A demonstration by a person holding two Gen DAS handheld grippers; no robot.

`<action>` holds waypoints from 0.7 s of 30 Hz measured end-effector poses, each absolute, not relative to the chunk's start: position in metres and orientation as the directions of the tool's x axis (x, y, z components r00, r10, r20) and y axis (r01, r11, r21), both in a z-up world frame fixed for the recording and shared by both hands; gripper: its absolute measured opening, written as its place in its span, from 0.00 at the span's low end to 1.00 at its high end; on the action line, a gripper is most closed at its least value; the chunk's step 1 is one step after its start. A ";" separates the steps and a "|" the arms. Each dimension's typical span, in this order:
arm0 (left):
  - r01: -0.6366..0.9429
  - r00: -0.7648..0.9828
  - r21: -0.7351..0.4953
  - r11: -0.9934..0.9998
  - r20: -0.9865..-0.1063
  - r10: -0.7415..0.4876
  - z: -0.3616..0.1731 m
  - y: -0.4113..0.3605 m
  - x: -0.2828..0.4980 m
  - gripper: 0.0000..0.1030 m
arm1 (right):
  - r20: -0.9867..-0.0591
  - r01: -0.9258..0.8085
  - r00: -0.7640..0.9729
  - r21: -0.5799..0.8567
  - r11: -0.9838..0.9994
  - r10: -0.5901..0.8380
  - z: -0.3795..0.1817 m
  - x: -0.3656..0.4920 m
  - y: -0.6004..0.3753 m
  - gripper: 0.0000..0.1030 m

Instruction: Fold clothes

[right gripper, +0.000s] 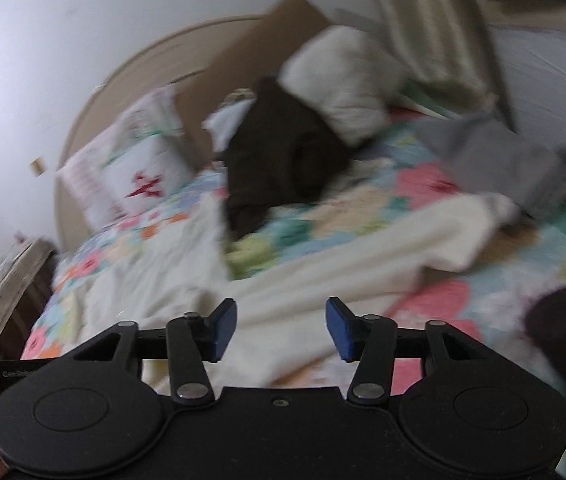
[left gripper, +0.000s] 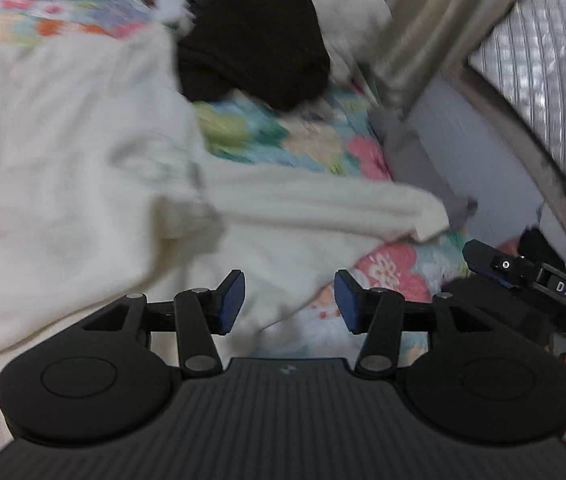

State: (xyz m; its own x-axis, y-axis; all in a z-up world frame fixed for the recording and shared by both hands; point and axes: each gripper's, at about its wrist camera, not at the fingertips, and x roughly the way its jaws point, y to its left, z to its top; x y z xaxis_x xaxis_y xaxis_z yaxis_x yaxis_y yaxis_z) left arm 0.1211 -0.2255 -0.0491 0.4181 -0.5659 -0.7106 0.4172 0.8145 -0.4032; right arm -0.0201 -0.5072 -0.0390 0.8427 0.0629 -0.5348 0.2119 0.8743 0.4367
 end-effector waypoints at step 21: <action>0.262 0.479 -0.352 0.898 -0.761 -0.438 -0.092 -0.169 0.169 0.47 | -0.577 0.471 0.810 0.529 0.705 -0.108 -0.155 0.087 -0.588 0.74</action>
